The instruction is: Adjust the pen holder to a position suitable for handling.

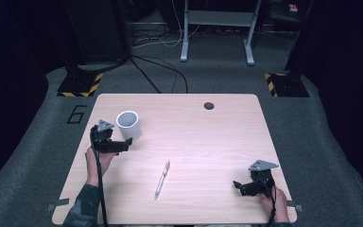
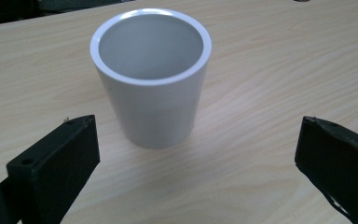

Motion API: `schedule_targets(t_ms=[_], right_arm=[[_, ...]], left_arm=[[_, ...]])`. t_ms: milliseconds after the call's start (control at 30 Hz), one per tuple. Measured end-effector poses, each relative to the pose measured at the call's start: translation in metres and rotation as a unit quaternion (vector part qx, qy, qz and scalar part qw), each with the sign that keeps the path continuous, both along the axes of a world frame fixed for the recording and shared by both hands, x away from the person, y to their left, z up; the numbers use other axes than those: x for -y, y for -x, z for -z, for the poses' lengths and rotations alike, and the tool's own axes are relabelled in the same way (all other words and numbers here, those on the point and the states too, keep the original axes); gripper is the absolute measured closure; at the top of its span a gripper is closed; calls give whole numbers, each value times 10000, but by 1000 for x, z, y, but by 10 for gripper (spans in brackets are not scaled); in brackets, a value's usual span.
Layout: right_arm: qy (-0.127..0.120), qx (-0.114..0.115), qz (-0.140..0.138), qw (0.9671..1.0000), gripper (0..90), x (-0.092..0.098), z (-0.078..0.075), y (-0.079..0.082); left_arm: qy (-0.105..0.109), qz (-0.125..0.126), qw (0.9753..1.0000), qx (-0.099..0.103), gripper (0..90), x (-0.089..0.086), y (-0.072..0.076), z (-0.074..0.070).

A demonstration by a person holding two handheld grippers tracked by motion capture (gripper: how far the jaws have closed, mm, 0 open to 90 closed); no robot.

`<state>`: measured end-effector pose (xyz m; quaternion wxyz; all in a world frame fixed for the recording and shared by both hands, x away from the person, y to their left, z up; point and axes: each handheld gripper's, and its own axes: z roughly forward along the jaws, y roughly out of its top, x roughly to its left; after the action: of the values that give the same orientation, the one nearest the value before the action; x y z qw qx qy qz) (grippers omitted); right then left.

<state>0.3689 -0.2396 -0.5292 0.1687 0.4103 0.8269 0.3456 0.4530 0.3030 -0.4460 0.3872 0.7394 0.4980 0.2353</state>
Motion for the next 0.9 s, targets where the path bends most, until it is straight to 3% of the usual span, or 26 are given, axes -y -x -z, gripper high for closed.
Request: schedule_targets(t_ms=[267,367,433,600,800,900], right_arm=[[17,26,-46,10000,0,0,0,-1],[22,28,-52,10000,0,1,0,-1],[11,12,-47,10000,0,0,0,-1],[-9,-23,-1,10000,0,0,0,0],[5,9,-40,10000,0,0,0,-1],[-10,-22,-1,10000,0,0,0,0]], left_arm=[[-7,-97,10000,-23,1,2,-28,-4],[-42,-157,9999,59,1,3,-38,-5],[-25,-175,9998,-53,1,3,-45,-5],[-122,-226,9997,17,1,9,-55,-1],[-216,-267,9994,-85,4,12,-64,7],[-105,-362,9993,-54,6,13,-70,8]])
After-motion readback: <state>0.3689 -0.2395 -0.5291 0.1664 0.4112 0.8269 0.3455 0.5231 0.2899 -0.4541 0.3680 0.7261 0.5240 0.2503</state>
